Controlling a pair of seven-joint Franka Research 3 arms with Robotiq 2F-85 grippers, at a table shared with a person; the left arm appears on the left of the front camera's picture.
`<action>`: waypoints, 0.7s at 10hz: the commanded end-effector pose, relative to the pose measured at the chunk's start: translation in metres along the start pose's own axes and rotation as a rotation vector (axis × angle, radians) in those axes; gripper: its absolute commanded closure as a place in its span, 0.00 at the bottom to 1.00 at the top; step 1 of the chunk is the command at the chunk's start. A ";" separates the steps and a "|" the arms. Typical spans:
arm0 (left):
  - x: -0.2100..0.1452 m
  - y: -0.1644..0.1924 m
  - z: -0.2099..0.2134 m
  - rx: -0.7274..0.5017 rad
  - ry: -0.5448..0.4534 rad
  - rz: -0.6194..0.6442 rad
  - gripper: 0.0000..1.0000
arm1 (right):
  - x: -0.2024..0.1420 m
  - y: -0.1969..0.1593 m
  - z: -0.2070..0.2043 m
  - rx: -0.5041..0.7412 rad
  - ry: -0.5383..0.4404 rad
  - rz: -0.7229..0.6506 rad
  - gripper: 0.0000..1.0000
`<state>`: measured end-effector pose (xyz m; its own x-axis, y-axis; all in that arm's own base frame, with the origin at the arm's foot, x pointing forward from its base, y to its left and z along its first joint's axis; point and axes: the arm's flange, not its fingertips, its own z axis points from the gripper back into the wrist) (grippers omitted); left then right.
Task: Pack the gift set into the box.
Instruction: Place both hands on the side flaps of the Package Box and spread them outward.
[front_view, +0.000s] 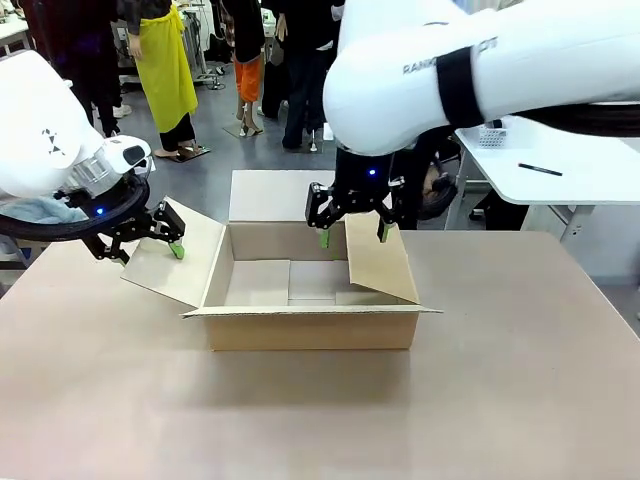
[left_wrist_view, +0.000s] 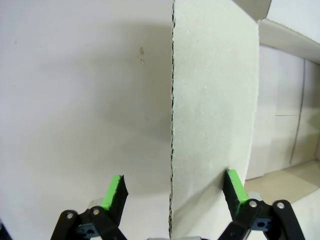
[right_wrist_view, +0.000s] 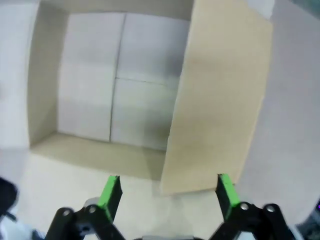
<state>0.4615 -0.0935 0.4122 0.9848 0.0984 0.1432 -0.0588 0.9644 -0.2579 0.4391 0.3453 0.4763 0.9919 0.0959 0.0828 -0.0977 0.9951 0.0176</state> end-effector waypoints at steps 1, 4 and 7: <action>0.000 0.000 0.002 0.013 -0.002 0.007 0.00 | 0.041 0.028 -0.009 -0.059 -0.016 -0.082 0.00; 0.000 0.000 0.002 0.013 -0.002 0.007 0.00 | 0.059 0.030 -0.051 -0.219 -0.047 -0.154 0.00; 0.000 0.000 0.002 0.013 -0.002 0.007 0.00 | 0.052 0.019 -0.064 -0.466 -0.061 -0.249 0.00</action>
<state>0.4616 -0.0934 0.4122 0.9848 0.0986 0.1433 -0.0591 0.9644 -0.2579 0.4938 0.3647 0.4114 0.9802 -0.0804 0.1811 0.1356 0.9387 -0.3170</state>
